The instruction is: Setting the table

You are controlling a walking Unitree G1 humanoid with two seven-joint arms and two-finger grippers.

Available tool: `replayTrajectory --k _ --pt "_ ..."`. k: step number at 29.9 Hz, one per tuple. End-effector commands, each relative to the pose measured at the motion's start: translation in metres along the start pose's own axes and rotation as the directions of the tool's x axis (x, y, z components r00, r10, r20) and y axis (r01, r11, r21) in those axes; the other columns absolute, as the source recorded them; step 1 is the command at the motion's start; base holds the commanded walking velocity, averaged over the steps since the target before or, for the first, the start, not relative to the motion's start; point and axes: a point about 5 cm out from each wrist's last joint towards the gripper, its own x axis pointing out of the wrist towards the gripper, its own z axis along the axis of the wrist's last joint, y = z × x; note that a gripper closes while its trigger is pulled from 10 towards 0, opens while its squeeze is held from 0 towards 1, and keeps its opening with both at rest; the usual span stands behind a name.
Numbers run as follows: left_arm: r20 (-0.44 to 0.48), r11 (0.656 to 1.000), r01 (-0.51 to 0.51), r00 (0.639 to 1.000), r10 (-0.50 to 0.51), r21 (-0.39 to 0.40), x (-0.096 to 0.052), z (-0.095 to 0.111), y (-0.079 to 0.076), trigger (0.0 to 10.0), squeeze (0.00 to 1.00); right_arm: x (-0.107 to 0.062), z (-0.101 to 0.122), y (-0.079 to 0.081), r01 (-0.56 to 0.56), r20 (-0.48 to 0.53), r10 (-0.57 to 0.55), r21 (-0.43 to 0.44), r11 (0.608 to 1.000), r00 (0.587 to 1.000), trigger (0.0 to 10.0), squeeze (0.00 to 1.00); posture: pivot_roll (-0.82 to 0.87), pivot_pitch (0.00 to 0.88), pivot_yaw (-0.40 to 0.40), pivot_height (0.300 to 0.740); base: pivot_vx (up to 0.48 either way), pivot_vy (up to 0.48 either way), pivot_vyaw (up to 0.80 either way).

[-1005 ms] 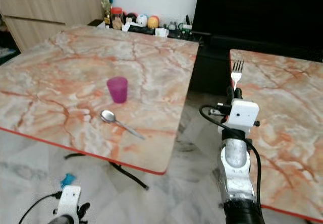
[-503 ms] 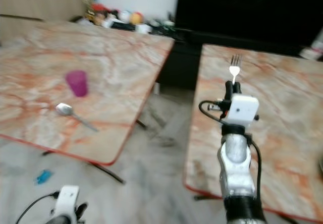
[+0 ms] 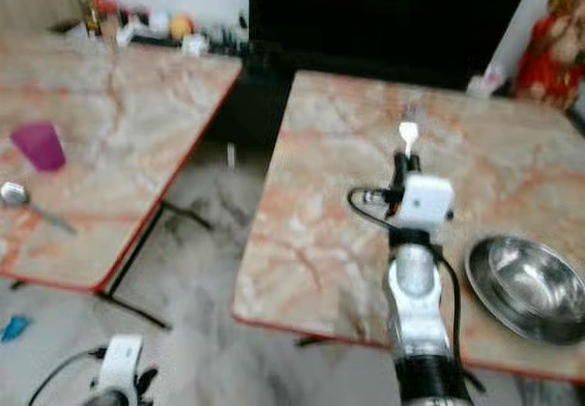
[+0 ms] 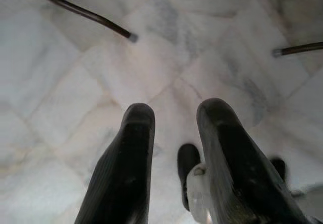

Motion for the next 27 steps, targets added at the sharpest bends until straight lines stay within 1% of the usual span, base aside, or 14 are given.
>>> replayTrajectory --k 1,7,14,18,20,22,27 --pt "0.006 1.0 0.011 1.0 -0.011 -0.022 0.0005 0.0004 -0.0054 10.0 0.0 0.0011 0.0025 -0.0076 0.017 0.011 -0.017 -0.004 1.0 1.0 10.0 0.0 0.1 0.0 -0.035 0.728 0.0 -0.349 0.0" --pt "0.008 1.0 0.015 1.0 -0.015 -0.017 0.0006 0.0012 -0.0049 10.0 0.0 0.001 0.0031 -0.0073 0.029 0.013 -0.03 0.005 1.0 0.999 10.0 0.0 0.09 0.0 -0.029 0.728 0.0 -0.349 0.0" --pt "0.009 1.0 0.017 1.0 -0.017 -0.019 0.0007 0.0015 -0.0047 10.0 0.0 0.0006 0.0024 -0.011 0.042 0.005 -0.042 0.013 0.999 0.999 10.0 0.0 0.09 0.0 -0.027 0.728 0.0 -0.34 0.0" --pt "0.009 1.0 0.022 1.0 -0.021 -0.017 0.0005 0.0012 -0.005 10.0 0.0 0.0002 0.0019 -0.0105 0.042 0.002 -0.042 0.014 0.999 0.999 10.0 0.0 0.1 0.0 -0.023 0.728 0.0 -0.31 -0.78" --pt "0.009 1.0 0.022 1.0 -0.022 -0.017 0.0005 0.001 -0.0049 10.0 0.0 0.0001 0.002 -0.01 0.042 0.003 -0.042 0.016 0.999 0.999 10.0 0.0 0.1 0.0 -0.023 0.728 0.0 -0.308 -0.25" --pt "0.008 1.0 0.022 1.0 -0.021 -0.014 0.0004 0.0008 -0.0047 10.0 0.0 0.0001 0.0021 -0.0092 0.042 0.007 -0.042 0.014 0.999 0.999 10.0 0.0 0.1 0.0 -0.023 0.728 0.0 -0.24 0.0" --pt "0.003 1.0 0.021 1.0 -0.021 -0.024 0.0002 -0.0003 -0.0042 10.0 0.0 0.0008 0.0029 -0.0082 0.042 0.015 -0.042 0.008 0.999 0.999 10.0 0.0 0.1 0.0 -0.022 0.728 0.0 0.0 0.0"
